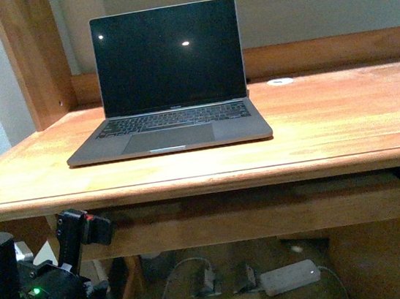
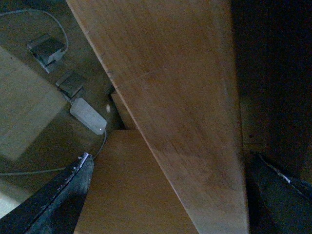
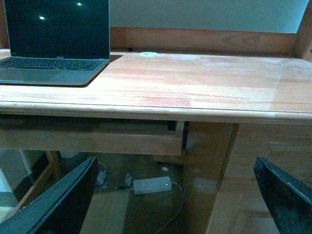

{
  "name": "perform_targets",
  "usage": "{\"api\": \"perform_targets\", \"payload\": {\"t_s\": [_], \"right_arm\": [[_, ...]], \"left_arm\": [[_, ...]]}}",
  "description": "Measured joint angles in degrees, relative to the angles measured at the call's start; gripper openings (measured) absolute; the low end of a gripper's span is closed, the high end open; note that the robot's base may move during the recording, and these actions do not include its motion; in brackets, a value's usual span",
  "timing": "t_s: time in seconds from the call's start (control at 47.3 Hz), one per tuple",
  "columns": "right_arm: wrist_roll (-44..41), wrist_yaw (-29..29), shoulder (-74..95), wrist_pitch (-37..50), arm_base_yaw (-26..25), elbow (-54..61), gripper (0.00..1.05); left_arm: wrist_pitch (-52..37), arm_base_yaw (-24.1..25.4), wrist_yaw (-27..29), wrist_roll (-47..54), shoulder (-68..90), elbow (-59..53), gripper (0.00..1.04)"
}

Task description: Place mouse

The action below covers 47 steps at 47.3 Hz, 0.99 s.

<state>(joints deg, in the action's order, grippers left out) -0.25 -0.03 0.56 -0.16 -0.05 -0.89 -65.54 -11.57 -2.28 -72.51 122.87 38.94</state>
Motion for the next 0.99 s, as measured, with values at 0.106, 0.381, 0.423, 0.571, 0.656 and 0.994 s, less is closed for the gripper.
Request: {"api": "perform_targets", "payload": {"t_s": [0.106, 0.381, 0.423, 0.571, 0.656, 0.994], "right_arm": [[0.0, 0.0, 0.0, 0.0, 0.0, 0.0, 0.98], [0.0, 0.0, 0.0, 0.0, 0.0, 0.0, 0.98], [0.0, 0.0, 0.0, 0.0, 0.0, 0.0, 0.98], [0.0, 0.0, 0.0, 0.0, 0.0, 0.0, 0.98], [0.0, 0.0, 0.0, 0.0, 0.0, 0.0, 0.98], [0.0, 0.0, 0.0, 0.0, 0.0, 0.0, 0.98]], "left_arm": [[0.0, 0.0, 0.0, 0.0, 0.0, 0.0, 0.98], [0.8, -0.4, 1.1, -2.5, 5.7, 7.9, 0.98], [1.2, -0.5, 1.1, -3.0, 6.8, 8.9, 0.98], [2.1, -1.5, 1.4, -3.8, 9.4, 12.0, 0.95], [-0.2, -1.5, 1.3, -6.0, 10.3, 13.2, 0.77], [-0.4, -1.4, 2.3, -9.9, 7.1, 7.1, 0.72]]}}
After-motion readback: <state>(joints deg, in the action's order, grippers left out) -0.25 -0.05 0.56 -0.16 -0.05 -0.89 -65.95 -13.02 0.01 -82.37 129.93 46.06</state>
